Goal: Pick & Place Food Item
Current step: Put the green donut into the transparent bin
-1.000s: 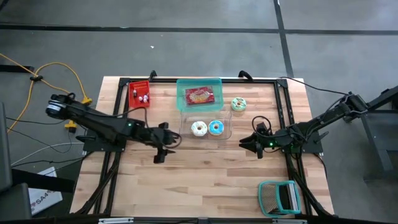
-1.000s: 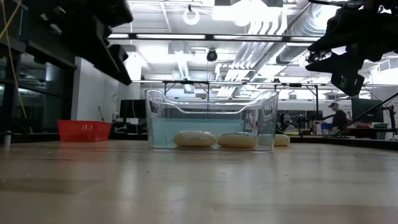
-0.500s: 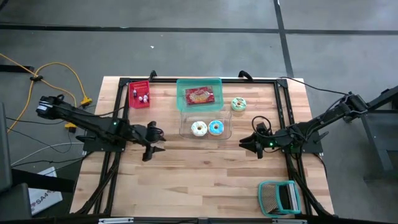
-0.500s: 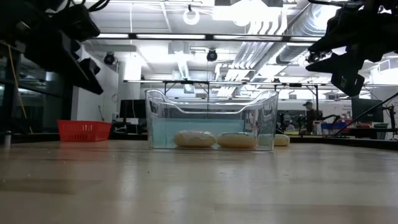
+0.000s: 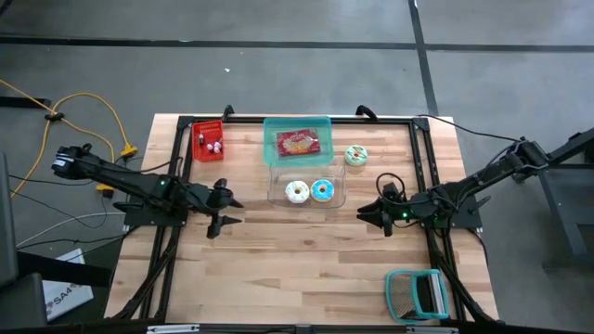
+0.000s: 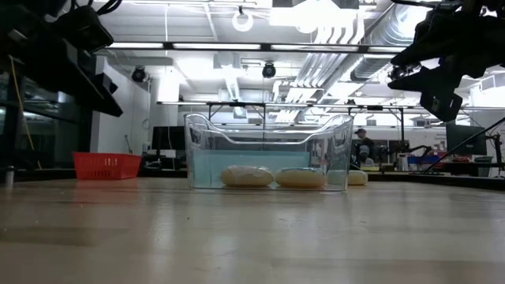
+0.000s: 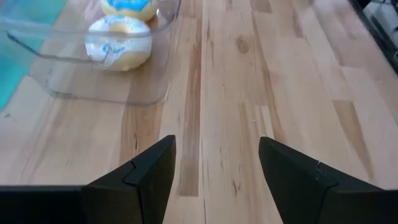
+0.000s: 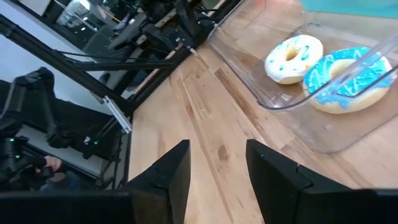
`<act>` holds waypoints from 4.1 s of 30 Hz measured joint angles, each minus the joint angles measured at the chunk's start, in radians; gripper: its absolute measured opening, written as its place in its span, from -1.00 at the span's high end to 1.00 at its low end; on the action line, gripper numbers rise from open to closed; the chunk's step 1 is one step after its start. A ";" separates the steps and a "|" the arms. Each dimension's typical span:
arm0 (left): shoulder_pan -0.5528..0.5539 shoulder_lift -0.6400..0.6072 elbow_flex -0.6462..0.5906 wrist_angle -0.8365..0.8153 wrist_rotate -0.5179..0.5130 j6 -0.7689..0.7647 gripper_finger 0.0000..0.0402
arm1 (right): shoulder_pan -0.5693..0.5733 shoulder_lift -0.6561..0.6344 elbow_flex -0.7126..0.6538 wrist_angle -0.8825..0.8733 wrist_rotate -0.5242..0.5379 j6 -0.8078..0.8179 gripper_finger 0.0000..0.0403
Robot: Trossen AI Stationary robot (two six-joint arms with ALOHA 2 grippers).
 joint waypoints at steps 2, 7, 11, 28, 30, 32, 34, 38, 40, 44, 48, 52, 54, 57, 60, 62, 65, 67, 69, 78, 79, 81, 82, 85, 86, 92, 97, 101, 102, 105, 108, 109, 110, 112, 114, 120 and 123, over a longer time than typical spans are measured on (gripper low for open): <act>0.000 0.000 0.000 0.008 0.000 0.003 -0.12 | 0.000 0.000 0.000 -0.003 0.000 0.000 0.28; 0.001 0.000 0.000 0.014 0.000 -0.006 -0.12 | 0.000 0.000 0.000 -0.004 0.000 0.000 0.28; 0.000 0.000 0.000 0.043 0.006 -0.021 -0.12 | 0.000 0.000 0.000 -0.004 0.000 0.000 0.28; 0.002 -0.155 0.001 0.020 -0.002 -0.001 -0.12 | 0.000 0.000 0.000 -0.005 0.000 0.000 0.28; 0.006 -0.201 0.001 -0.004 -0.017 0.010 -0.12 | 0.000 0.000 0.000 -0.005 0.000 0.000 0.28; 0.016 -0.246 0.001 -0.037 -0.037 0.011 -0.12 | 0.000 0.000 0.000 -0.005 0.000 0.000 0.28; 0.027 -0.293 0.001 -0.071 -0.060 0.012 -0.12 | 0.000 0.000 0.000 -0.005 0.000 0.000 0.28; 0.052 -0.364 -0.006 -0.096 -0.072 0.041 -0.12 | 0.000 0.000 0.000 -0.005 0.000 0.000 0.28; 0.062 -0.386 -0.024 -0.099 -0.072 0.044 -0.12 | 0.000 0.000 0.000 -0.005 0.000 0.000 0.28; 0.077 -0.409 -0.084 -0.052 -0.072 0.045 -0.12 | 0.000 0.000 0.000 -0.005 0.000 0.000 0.28; 0.090 -0.421 -0.156 0.042 -0.071 0.052 -0.12 | 0.000 0.000 0.000 -0.005 0.000 0.000 0.28; 0.106 -0.422 -0.177 0.059 -0.071 0.057 -0.12 | 0.000 0.000 0.000 -0.005 0.000 0.000 0.28; 0.109 -0.422 -0.184 0.056 -0.071 0.051 -0.12 | 0.000 0.000 0.000 -0.005 0.000 0.000 0.28; 0.108 -0.422 -0.197 0.055 -0.068 0.048 -0.12 | 0.000 0.000 0.000 -0.005 0.000 0.000 0.28; 0.108 -0.422 -0.207 0.059 -0.056 0.039 -0.12 | 0.000 0.000 0.000 -0.005 0.000 0.000 0.28; 0.108 -0.422 -0.211 0.064 -0.054 0.032 -0.12 | 0.000 0.000 0.000 -0.005 0.000 0.000 0.28; 0.108 -0.422 -0.222 0.090 -0.053 0.015 -0.12 | 0.000 0.000 0.000 -0.005 0.000 0.000 0.28; 0.108 -0.422 -0.242 0.128 -0.053 0.011 -0.12 | 0.000 0.000 0.000 -0.005 0.000 0.000 0.28; 0.108 -0.422 -0.270 0.181 -0.049 0.007 -0.12 | 0.000 0.000 0.000 -0.005 0.000 0.000 0.28; 0.108 -0.422 -0.313 0.249 -0.046 -0.014 -0.12 | 0.000 0.000 0.000 -0.005 0.000 0.000 0.28; 0.108 -0.422 -0.313 0.247 -0.046 -0.014 -0.12 | 0.000 0.000 0.000 -0.005 0.000 0.000 0.28; 0.108 -0.422 -0.314 0.241 -0.044 -0.016 -0.12 | 0.000 0.000 0.000 -0.005 0.000 0.000 0.28; 0.108 -0.421 -0.314 0.239 -0.040 -0.016 -0.12 | 0.000 0.000 0.000 -0.005 0.000 0.000 0.28; 0.108 -0.415 -0.315 0.233 -0.017 -0.016 -0.12 | 0.000 0.000 0.000 -0.005 0.000 0.000 0.28; 0.108 -0.415 -0.315 0.231 -0.009 -0.016 -0.12 | 0.000 0.000 0.000 -0.005 0.000 0.000 0.28; 0.108 -0.415 -0.316 0.224 0.003 -0.016 -0.12 | 0.000 0.000 0.000 -0.005 0.000 0.000 0.28; 0.108 -0.415 -0.317 0.222 0.002 0.013 -0.12 | 0.000 0.000 0.000 -0.005 0.000 0.000 0.28; 0.131 -0.415 -0.317 0.221 0.001 0.014 -0.12 | 0.000 0.000 0.000 -0.005 0.000 0.000 0.28; 0.140 -0.415 -0.318 0.221 0.001 0.015 -0.12 | 0.000 0.000 0.000 -0.005 0.000 0.000 0.28; 0.165 -0.415 -0.318 0.217 0.011 0.015 -0.12 | 0.000 0.000 0.000 -0.005 0.000 0.000 0.28; 0.182 -0.415 -0.318 0.213 0.030 0.015 -0.12 | 0.000 0.000 0.000 -0.005 0.000 0.000 0.28; 0.186 -0.415 -0.318 0.211 0.036 0.015 -0.12 | 0.000 0.000 0.000 -0.005 0.000 0.000 0.28; 0.188 -0.415 -0.318 0.211 0.042 0.015 -0.12 | 0.000 0.000 0.000 -0.005 0.000 0.000 0.28; 0.189 -0.415 -0.318 0.210 0.051 0.015 -0.12 | 0.000 0.000 0.000 -0.005 0.000 0.000 0.28; 0.189 -0.415 -0.318 0.209 0.056 0.015 -0.12 | 0.000 0.000 0.000 -0.005 0.000 0.000 0.28; 0.189 -0.415 -0.319 0.211 0.057 0.015 -0.12 | 0.000 0.000 0.000 -0.005 0.000 0.000 0.28; 0.189 -0.415 -0.319 0.217 0.057 0.015 -0.12 | 0.000 0.000 0.000 -0.005 0.000 0.000 0.28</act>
